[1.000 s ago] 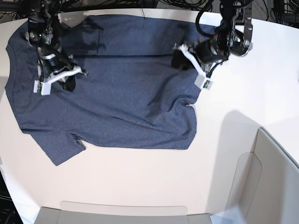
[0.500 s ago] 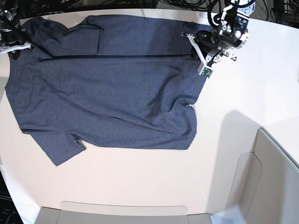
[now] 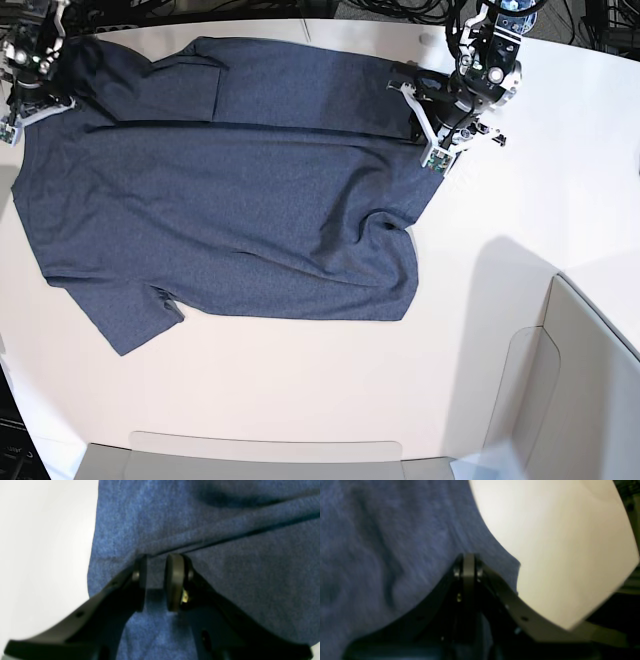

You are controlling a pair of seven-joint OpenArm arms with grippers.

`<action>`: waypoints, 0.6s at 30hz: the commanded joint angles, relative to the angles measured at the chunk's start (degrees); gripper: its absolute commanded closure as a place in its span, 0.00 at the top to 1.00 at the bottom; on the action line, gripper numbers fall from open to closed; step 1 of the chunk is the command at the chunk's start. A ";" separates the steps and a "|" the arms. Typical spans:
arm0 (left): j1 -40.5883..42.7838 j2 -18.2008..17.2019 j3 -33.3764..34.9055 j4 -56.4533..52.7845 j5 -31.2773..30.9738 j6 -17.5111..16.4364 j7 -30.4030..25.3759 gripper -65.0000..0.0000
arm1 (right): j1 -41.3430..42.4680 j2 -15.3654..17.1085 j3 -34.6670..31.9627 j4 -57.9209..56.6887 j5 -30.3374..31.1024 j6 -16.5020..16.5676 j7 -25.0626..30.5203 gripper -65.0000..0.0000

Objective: Layout the t-shirt on the table in an organized manner, then fold the t-shirt properly
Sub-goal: 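Grasp both shoulder edges and pull them apart to smooth the shirt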

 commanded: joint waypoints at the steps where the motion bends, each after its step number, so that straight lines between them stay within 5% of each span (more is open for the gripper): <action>1: 0.65 -0.65 -0.26 -0.58 2.77 0.46 3.41 0.20 | 1.79 0.57 -0.36 -0.01 -1.71 0.54 0.99 0.00; 10: 0.04 -0.56 -8.26 -2.77 2.95 0.46 3.32 0.20 | 14.98 -1.10 -13.29 -7.22 -10.33 0.45 0.91 0.00; 18: -3.57 -0.38 -11.78 -6.29 2.69 0.46 2.35 0.20 | 23.94 -5.40 -14.61 -15.22 -10.50 0.45 0.91 0.00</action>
